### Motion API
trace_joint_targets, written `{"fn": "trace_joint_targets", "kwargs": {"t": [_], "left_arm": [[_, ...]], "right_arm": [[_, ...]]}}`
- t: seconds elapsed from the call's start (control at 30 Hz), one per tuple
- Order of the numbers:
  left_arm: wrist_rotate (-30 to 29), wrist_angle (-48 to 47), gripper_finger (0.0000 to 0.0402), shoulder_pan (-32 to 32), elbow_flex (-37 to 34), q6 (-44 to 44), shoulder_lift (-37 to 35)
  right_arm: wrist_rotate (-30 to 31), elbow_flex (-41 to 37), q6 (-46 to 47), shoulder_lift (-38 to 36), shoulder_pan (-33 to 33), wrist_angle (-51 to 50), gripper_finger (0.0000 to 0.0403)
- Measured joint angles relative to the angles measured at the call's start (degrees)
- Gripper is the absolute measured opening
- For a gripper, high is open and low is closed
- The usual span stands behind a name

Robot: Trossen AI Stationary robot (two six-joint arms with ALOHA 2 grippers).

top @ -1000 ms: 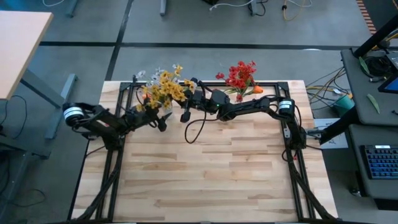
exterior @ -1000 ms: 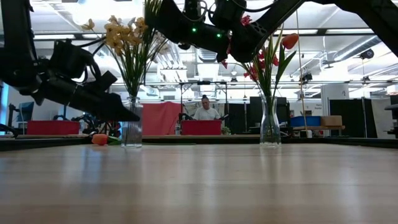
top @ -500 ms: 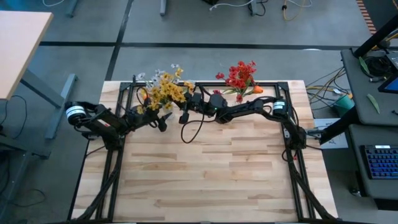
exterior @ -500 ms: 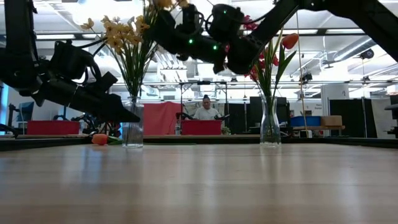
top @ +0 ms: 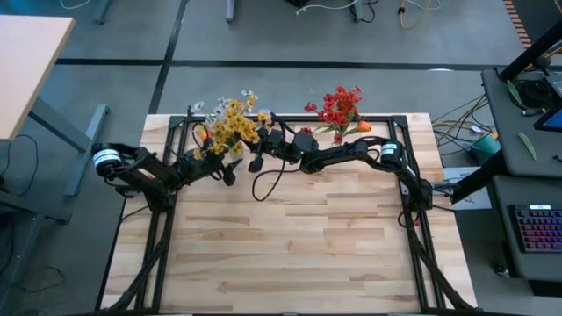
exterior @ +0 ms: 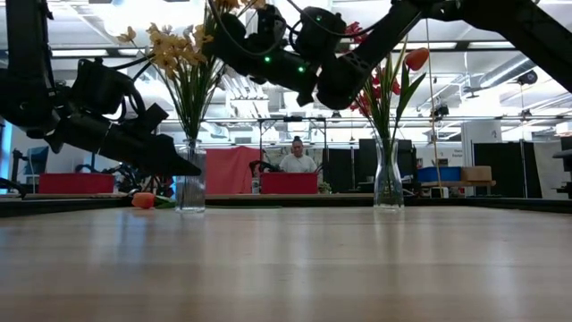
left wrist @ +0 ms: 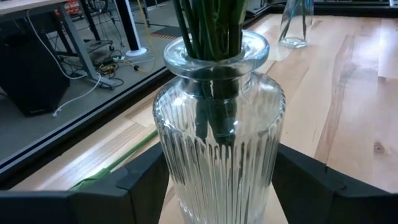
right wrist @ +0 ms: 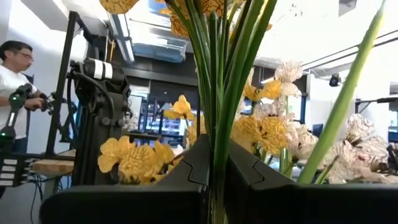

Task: Sort flowers into vase by color
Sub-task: Put the yellow flowers into the left transparent flower vase

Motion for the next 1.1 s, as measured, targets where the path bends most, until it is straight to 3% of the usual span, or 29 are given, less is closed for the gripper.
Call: {"fn": "trace_joint_targets", "kwargs": {"t": [0.37,1.1], "left_arm": [[0.0,-0.1,0.0235,0.0,0.0,0.0,0.0],[0.1,-0.2,0.0235,0.0,0.0,0.0,0.0]], "right_arm": [[0.0,0.0,-4.1,0.5,0.0,-1.4,0.0012],[1.4,-0.7,-1.0,3.4,0.0,0.3,0.0012]]}}
